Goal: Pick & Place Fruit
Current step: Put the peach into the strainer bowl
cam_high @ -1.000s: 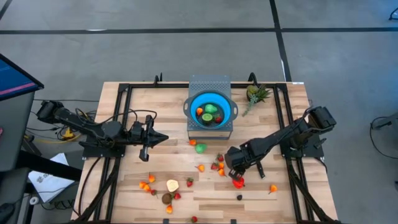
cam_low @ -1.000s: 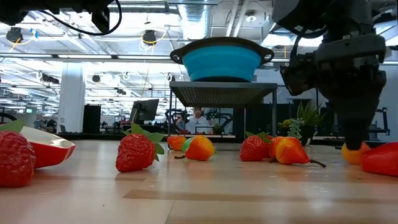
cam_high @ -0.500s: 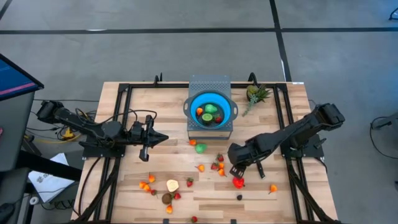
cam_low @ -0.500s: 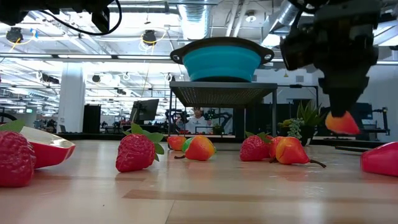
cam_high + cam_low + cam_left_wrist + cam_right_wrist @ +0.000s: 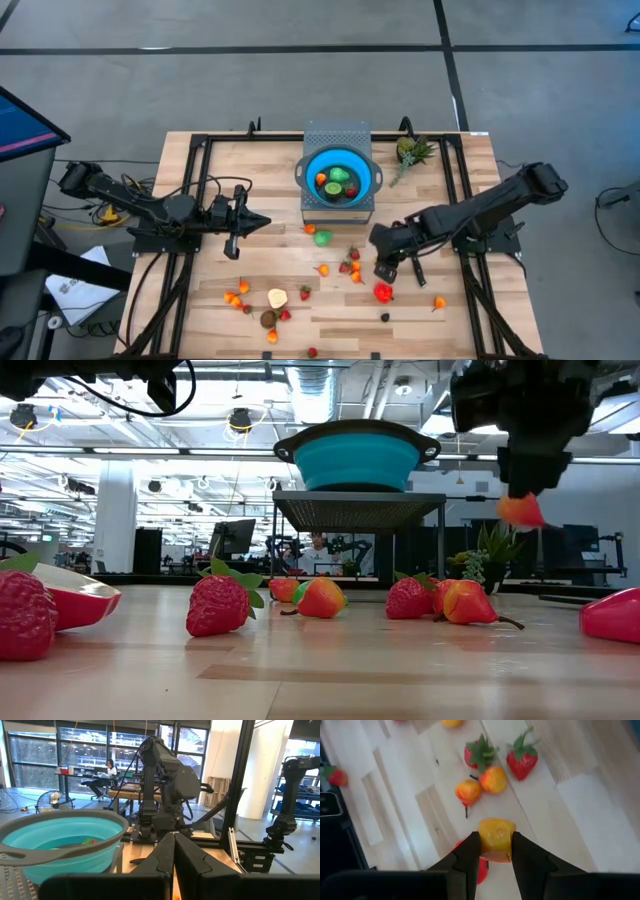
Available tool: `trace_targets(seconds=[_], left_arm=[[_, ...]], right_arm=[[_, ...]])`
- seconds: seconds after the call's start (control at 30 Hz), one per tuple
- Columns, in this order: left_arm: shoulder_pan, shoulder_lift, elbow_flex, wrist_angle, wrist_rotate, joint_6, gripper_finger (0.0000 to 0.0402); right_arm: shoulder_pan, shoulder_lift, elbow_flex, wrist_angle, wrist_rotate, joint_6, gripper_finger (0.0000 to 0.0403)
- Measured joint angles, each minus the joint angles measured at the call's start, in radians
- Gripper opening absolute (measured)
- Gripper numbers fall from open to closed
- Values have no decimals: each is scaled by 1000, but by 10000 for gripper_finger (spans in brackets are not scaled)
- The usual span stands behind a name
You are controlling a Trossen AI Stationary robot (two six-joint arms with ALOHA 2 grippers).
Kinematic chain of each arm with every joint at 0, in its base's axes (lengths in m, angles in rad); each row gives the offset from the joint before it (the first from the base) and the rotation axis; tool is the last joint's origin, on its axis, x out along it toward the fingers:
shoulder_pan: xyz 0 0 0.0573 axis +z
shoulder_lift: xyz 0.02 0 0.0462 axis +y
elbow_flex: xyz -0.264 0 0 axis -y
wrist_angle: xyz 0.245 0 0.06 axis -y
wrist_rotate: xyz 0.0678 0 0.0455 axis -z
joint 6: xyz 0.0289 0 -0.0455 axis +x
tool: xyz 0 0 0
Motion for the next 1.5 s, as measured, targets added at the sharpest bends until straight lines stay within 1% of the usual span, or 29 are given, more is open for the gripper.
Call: trace_targets(seconds=[0.2, 0.37, 0.87, 1.1, 1.3, 1.33, 1.5], left_arm=[[0, 0, 0, 0, 0, 0, 2], [0, 0, 0, 0, 0, 0, 2], [0, 0, 0, 0, 0, 0, 2], [0, 0, 0, 1, 0, 0, 2], [0, 0, 0, 1, 0, 0, 2], [0, 0, 0, 1, 0, 0, 2], [0, 0, 0, 1, 0, 0, 2]], right_arm=[[-35, -52, 0, 48, -1, -69, 94], [-73, -93, 0, 123, -2, -145, 94], [-201, -215, 0, 452, -3, -377, 95], [-299, -229, 1, 550, 110, -443, 95], [-364, -218, 1, 541, 266, -463, 95], [-372, -217, 1, 534, 280, -464, 95], [-408, -218, 1, 529, 281, -464, 99]])
